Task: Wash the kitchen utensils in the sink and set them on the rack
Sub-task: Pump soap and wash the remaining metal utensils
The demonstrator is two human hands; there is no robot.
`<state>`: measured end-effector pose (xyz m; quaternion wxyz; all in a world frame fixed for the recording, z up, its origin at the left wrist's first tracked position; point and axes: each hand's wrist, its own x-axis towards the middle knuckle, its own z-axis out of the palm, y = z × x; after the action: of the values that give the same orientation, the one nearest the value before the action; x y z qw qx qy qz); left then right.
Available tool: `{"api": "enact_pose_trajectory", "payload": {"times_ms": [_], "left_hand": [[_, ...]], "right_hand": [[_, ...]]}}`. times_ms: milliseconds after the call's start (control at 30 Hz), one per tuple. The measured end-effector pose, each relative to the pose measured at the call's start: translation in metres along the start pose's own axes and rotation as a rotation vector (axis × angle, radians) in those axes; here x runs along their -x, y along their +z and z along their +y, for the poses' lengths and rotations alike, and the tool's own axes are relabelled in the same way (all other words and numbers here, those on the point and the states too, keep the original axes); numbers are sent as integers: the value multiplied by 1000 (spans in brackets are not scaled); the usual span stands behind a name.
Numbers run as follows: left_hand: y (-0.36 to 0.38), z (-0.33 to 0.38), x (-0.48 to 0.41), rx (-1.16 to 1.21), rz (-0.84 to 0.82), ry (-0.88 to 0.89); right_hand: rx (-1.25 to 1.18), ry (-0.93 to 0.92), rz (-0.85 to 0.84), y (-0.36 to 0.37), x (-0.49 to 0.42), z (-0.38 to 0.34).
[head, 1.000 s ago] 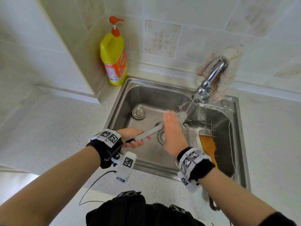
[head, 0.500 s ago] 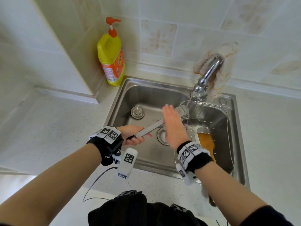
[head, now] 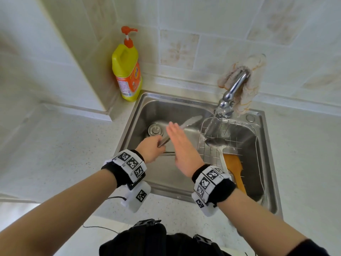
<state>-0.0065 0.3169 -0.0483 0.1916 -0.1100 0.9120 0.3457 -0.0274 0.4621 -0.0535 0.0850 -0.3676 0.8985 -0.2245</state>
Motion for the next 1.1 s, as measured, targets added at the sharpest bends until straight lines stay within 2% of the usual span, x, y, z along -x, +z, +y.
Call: {"api": "enact_pose_trajectory", "payload": {"times_ms": [67,100,233,267,400,433,500,533,567,600,667,700,733,800,833,867,967,1000,1100], "left_hand": [[5,10,-2,-69,33,138],[7,14,-3,-107,32,152],[15,21,-5,-244,11,68],[17,22,-4,-269,1,79],[21,26,-4,-184,-11,111],[20,28,-3,-165,-9,101],[20,30,-2,-148,-13,83],[20,32,0,-148,-20,84],[20,33,1,-146,-25,88],[20,34,1,-143,-24,94],[19,39,-2,-119,-8,108],[18,42,-3,-96,-1,112],[17,45,-5,-80,-4,104],[19,49,-6,-67,-22,60],[20,50,-6,-59,-25,43],[20,52,-6,-49,-26,37],[22,57,-7,-17,-6,73],[21,57,-6,-20,-3,74],[19,53,-1,-67,-51,48]], "right_hand": [[175,-91,-22,-4,-8,1],[226,-73,-20,-10,-12,9],[378,315,-5,-24,-11,54],[419,324,-21,-20,-6,51],[343,-18,-55,3,14,21],[334,14,-33,-1,10,28],[330,245,14,-12,3,56],[403,346,-15,-18,4,64],[453,353,-11,-20,6,63],[424,275,19,-15,9,56],[262,55,44,-2,15,33],[206,35,3,-2,16,27],[180,48,12,-5,13,31],[245,261,43,-18,9,53],[360,340,15,-26,9,57],[413,325,13,-26,9,57],[184,101,-14,-6,14,28],[129,79,-23,-2,13,25],[191,244,16,-13,6,58]]}}
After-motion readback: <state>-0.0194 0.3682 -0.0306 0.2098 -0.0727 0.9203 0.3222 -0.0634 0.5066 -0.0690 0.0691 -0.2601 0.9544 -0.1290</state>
